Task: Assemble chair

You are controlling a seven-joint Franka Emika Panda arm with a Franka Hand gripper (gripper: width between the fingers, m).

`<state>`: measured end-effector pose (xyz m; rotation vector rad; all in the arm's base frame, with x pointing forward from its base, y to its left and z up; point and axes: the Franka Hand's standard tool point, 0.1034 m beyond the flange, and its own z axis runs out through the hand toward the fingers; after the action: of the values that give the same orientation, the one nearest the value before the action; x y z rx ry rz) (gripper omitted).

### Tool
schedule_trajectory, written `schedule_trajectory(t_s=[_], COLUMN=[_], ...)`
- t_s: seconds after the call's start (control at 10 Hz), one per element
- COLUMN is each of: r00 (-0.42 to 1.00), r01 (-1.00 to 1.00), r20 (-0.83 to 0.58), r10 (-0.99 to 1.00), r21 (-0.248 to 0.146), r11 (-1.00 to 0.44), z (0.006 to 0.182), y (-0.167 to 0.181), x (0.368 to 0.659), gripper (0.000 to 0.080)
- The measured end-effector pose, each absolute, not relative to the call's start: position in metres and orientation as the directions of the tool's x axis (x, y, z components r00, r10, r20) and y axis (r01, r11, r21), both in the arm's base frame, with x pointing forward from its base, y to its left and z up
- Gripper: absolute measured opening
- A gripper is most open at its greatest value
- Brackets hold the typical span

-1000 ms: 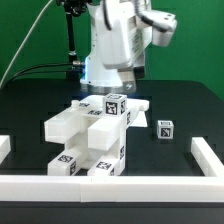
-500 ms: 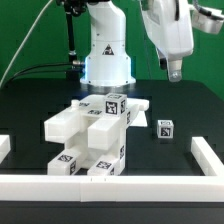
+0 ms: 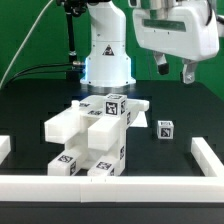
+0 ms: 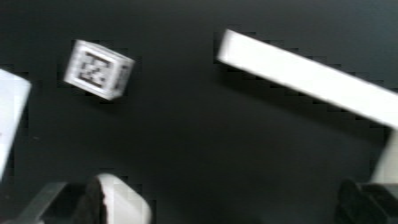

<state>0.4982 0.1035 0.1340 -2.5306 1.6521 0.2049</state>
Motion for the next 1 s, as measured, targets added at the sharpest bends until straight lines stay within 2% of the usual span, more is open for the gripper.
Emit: schedule_trajectory(t_s=[0.1,0.2,0.6,0.8,1.0], r00=[0.472,0.538,0.761,0.86,0.896], r01=[-0.878,-0.837,-0.64,-0.509,-0.445], r20=[-0.167,-0.164,-0.157,-0.088,-0.026], r10=[-0.866,-0.827,-0.629,-0.503,-0.444], r21=[-0.002,0.019,-0.031,-0.055,-0.054], r11=[-0.479,-0.548,-0.767,-0.859,-0.894], z=[0.129,0.132,0.128,0.106,0.089], y=[0.111,0.116,0.114,0.112,0.113], x=[0.482,0.479,0.478,0.45,0.433], gripper=[0.0649,0.0649,0.0649,0.0649,0.0649])
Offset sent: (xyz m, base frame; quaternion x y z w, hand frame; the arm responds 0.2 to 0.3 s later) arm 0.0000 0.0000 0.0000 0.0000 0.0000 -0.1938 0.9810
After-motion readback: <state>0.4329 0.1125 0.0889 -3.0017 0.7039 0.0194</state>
